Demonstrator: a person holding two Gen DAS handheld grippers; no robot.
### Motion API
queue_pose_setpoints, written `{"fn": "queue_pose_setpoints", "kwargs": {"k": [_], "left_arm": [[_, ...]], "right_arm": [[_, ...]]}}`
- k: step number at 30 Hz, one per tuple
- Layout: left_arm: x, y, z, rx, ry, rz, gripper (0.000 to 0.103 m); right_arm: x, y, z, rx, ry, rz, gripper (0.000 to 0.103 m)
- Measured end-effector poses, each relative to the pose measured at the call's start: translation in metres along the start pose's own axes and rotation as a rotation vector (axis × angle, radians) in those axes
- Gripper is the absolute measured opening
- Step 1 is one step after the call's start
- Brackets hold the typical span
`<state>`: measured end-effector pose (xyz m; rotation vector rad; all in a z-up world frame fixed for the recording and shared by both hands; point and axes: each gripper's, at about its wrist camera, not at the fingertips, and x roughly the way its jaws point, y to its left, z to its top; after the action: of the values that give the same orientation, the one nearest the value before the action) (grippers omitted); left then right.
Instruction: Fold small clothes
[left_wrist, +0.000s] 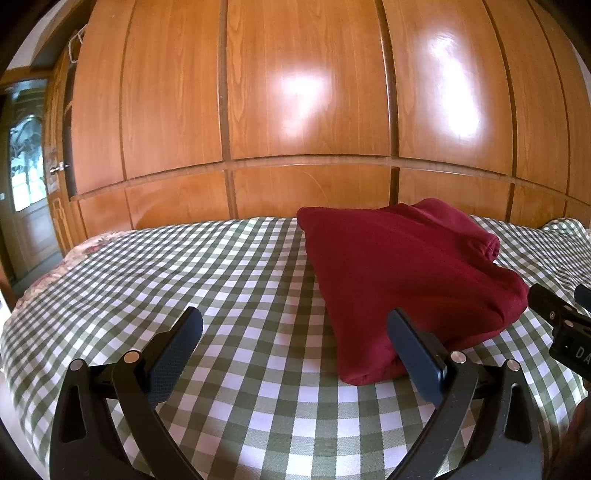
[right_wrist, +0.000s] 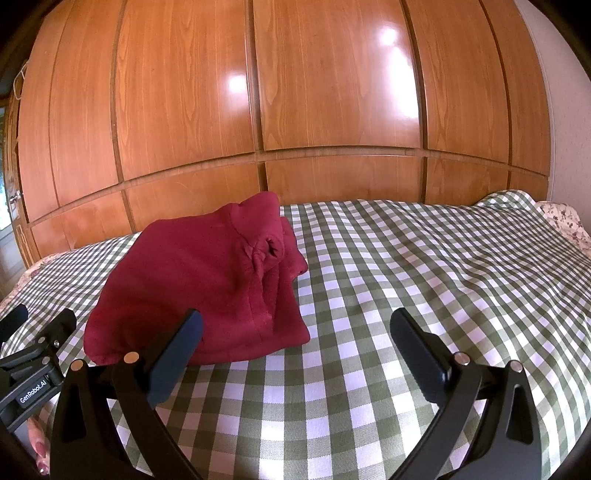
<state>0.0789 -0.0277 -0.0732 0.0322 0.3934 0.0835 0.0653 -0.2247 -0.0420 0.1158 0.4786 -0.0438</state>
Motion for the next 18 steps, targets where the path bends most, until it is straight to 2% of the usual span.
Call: {"fn": "queue_pose_setpoints", "kwargs": {"k": [13, 18], "left_arm": [[0.0003, -0.0002, 0.0, 0.02, -0.011, 0.01, 0.099], [0.0069, 0.0026, 0.0009, 0.014, 0.027, -0.007, 0.099]], "right_arm": [[0.0014, 0.0001, -0.0009, 0.001, 0.004, 0.0, 0.101], [0.0039, -0.0013, -0.001, 0.01, 0.022, 0.004, 0.101]]}}
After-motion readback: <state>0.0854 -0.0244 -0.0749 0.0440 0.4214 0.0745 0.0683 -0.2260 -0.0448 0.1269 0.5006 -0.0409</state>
